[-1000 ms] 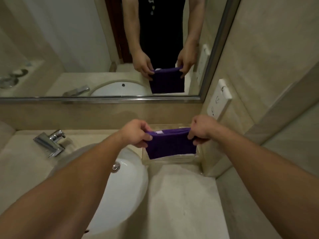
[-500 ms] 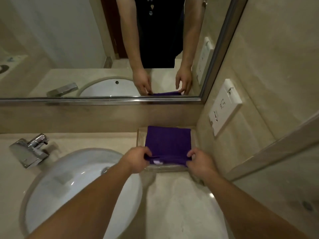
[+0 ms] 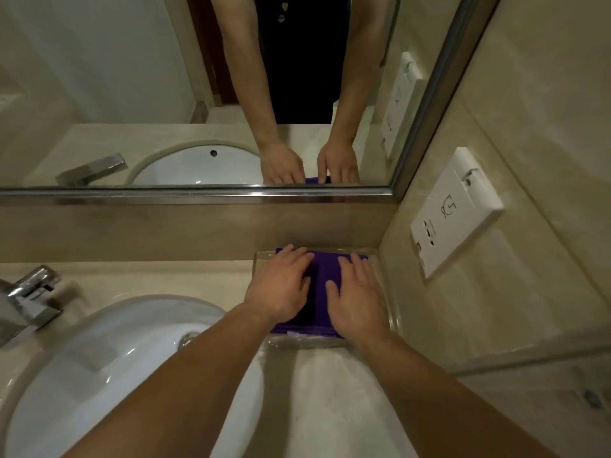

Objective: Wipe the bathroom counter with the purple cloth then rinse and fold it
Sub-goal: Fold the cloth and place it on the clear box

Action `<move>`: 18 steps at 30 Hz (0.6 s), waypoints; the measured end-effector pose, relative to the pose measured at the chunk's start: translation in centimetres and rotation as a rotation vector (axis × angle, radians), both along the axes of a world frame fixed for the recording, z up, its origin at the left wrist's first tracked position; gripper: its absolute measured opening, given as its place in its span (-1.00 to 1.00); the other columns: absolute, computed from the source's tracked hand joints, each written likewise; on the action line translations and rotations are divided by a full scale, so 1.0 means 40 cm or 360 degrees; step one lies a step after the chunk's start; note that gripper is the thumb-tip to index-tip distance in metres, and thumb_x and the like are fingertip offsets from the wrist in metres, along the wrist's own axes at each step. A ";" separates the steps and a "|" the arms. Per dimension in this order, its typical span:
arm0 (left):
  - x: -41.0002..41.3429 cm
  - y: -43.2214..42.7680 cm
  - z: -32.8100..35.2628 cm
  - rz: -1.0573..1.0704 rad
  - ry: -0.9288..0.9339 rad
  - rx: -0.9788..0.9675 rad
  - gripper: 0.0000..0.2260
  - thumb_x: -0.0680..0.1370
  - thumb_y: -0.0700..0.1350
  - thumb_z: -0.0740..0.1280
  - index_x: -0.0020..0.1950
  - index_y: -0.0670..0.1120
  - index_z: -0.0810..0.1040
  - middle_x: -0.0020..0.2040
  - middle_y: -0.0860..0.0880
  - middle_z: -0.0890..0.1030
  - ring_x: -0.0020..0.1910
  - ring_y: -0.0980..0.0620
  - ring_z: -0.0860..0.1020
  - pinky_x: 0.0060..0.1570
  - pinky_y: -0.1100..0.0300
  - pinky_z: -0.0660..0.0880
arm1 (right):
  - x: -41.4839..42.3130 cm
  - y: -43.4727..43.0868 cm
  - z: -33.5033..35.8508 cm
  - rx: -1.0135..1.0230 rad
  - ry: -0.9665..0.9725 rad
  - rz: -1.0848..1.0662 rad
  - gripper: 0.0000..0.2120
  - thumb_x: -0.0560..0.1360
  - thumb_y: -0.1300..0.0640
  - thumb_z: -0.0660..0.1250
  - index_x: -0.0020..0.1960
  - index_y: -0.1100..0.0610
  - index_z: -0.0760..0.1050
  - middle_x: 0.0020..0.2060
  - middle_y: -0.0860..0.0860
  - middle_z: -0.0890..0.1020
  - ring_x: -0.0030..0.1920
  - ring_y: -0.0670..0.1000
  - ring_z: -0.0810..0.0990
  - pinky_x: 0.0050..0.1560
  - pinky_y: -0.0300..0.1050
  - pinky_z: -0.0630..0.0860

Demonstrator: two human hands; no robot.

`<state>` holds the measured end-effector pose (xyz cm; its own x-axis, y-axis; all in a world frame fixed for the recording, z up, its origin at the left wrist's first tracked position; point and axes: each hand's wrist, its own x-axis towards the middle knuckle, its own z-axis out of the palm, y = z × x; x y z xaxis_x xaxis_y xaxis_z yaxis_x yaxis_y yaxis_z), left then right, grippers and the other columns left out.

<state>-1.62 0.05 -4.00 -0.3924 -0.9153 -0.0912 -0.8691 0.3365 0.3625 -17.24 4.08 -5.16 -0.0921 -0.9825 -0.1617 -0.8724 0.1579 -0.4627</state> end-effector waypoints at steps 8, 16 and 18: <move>-0.022 -0.043 -0.144 -0.0114 -0.0419 0.0013 -0.41 0.61 0.27 -0.27 0.64 0.15 -0.20 0.66 0.00 -0.23 0.62 -0.04 -0.29 0.56 -0.03 -0.31 | -0.016 -0.034 -0.113 0.0176 0.0342 0.0182 -0.38 0.53 -0.24 -0.45 0.56 -0.12 -0.38 0.61 -0.01 -0.30 0.60 0.01 -0.35 0.60 0.06 -0.28; -0.033 -0.021 -0.142 0.0117 -0.0399 0.0073 -0.39 0.62 0.29 -0.24 0.63 0.11 -0.23 0.64 -0.02 -0.28 0.62 -0.04 -0.30 0.56 -0.03 -0.31 | -0.019 -0.071 -0.087 0.0123 0.0439 0.0233 -0.29 0.51 -0.19 -0.39 0.64 -0.12 -0.03 0.65 0.00 -0.04 0.64 0.04 -0.18 0.58 0.15 -0.26; -0.030 -0.020 -0.135 0.0120 -0.0405 0.0043 -0.37 0.60 0.28 -0.29 0.64 0.09 -0.19 0.65 -0.04 -0.23 0.64 -0.06 -0.24 0.59 -0.06 -0.26 | -0.005 -0.086 -0.068 -0.0016 0.0417 0.0206 -0.22 0.47 -0.17 -0.39 0.60 -0.05 0.17 0.62 0.05 0.14 0.63 0.08 -0.05 0.59 0.15 -0.17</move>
<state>-2.82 -0.77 -9.39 -0.2847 -0.9368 -0.2032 -0.9556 0.2607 0.1370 -17.45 0.62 -7.86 -0.0033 -0.9903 -0.1389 -0.9749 0.0340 -0.2199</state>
